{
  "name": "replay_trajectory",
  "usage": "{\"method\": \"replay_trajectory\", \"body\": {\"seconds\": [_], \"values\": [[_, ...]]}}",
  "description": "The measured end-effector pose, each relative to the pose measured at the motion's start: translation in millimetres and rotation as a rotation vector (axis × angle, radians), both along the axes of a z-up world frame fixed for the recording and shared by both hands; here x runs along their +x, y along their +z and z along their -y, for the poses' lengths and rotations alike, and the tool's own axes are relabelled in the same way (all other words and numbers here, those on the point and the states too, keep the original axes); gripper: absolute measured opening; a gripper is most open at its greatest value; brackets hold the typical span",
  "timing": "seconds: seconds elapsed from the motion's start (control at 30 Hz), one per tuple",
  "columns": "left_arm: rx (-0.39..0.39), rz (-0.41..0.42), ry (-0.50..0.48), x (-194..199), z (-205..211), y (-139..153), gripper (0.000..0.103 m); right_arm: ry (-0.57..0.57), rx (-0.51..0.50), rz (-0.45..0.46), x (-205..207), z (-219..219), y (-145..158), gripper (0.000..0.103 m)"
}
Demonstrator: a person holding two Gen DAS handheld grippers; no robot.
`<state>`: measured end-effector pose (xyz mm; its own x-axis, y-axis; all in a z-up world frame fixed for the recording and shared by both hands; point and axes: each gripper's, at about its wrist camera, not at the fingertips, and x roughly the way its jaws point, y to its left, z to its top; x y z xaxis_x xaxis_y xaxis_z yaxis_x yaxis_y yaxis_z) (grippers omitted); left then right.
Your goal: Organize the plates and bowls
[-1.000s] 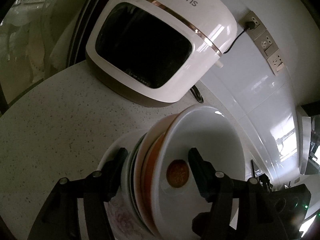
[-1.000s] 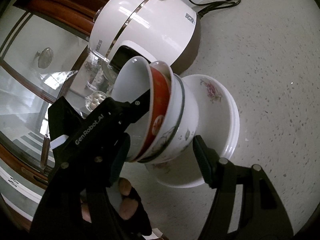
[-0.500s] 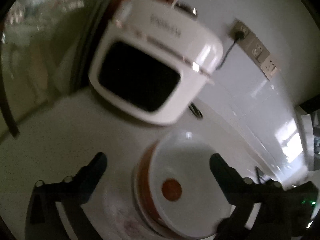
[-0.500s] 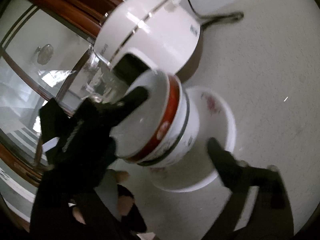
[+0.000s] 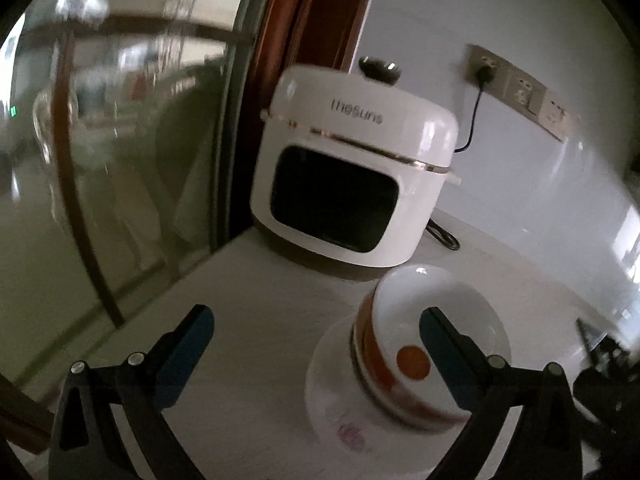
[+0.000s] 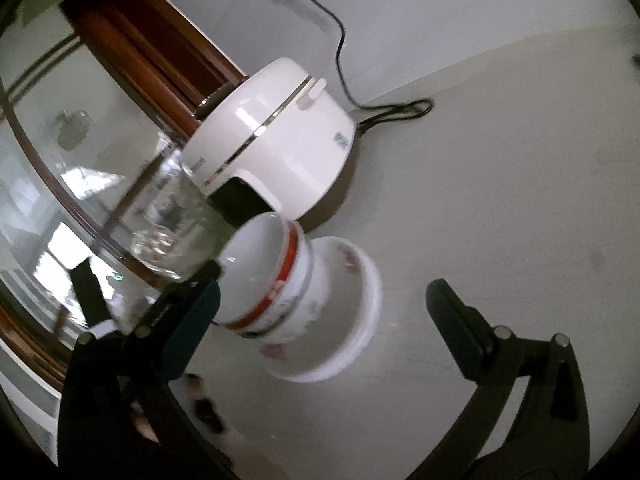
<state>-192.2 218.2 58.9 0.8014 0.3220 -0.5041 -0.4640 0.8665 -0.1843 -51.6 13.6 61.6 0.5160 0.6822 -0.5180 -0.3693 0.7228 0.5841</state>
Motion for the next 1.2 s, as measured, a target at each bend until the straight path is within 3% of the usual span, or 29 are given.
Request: {"method": "replay_trajectory", "body": {"seconds": [0.13, 0.27, 0.5, 0.6, 0.8, 1.03, 1.2], "values": [[0.177, 0.009, 0.049, -32, 29, 4, 0.103, -0.005, -0.157, 0.078, -24, 4, 1, 0.103], [0.262, -0.028, 0.066, -59, 54, -1, 0.103, -0.004, -0.290, 0.219, -67, 6, -3, 0.103], [0.139, -0.043, -0.011, -102, 70, -35, 0.103, -0.084, -0.349, 0.425, -136, 25, -22, 0.103], [0.175, -0.061, 0.017, -119, 78, -50, 0.103, -0.116, -0.336, 0.433, -156, 36, -41, 0.103], [0.210, -0.008, -0.032, -145, 91, -59, 0.103, -0.130, -0.337, 0.408, -182, 53, -62, 0.103], [0.190, 0.015, -0.071, -147, 97, -64, 0.103, -0.130, -0.346, 0.506, -201, 51, -57, 0.103], [0.190, 0.002, -0.087, -148, 101, -69, 0.103, -0.121, -0.335, 0.505, -205, 50, -60, 0.103]]}}
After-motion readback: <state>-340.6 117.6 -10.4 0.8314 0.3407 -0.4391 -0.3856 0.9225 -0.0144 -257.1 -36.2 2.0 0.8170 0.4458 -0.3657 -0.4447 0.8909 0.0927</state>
